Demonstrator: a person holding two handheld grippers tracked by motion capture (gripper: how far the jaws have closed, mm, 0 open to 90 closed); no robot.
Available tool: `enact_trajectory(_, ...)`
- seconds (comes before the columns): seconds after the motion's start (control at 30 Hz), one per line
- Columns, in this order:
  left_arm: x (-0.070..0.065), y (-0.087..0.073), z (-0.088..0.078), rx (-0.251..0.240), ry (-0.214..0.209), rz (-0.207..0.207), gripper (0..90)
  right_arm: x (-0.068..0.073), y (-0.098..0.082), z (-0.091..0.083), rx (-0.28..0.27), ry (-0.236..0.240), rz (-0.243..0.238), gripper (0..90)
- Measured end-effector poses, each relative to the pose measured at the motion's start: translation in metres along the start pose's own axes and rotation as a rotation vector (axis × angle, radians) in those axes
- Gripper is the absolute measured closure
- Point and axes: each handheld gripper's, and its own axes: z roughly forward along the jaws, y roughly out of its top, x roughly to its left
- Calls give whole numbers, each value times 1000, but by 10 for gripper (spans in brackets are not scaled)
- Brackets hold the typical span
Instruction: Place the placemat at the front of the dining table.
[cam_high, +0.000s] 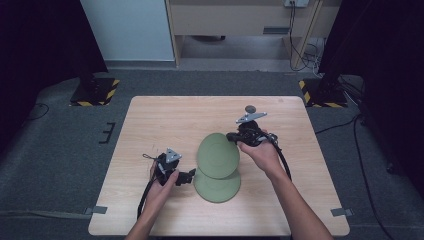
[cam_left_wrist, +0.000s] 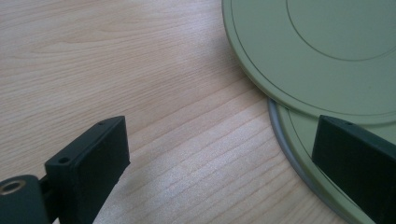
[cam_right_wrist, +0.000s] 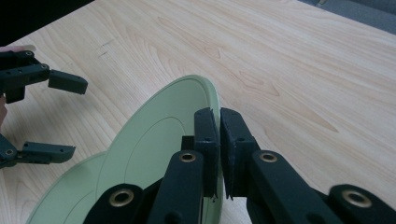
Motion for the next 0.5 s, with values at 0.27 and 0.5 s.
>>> enact_trajectory(0.27, 0, 0, 0, -3, 1, -1, 32, 6, 14, -3, -2, -11, -20, 865)
enact_trajectory(0.5, 0, 0, -1, -6, 0, -3, 32, 9, 23, -2, -9, -12, -27, 865)
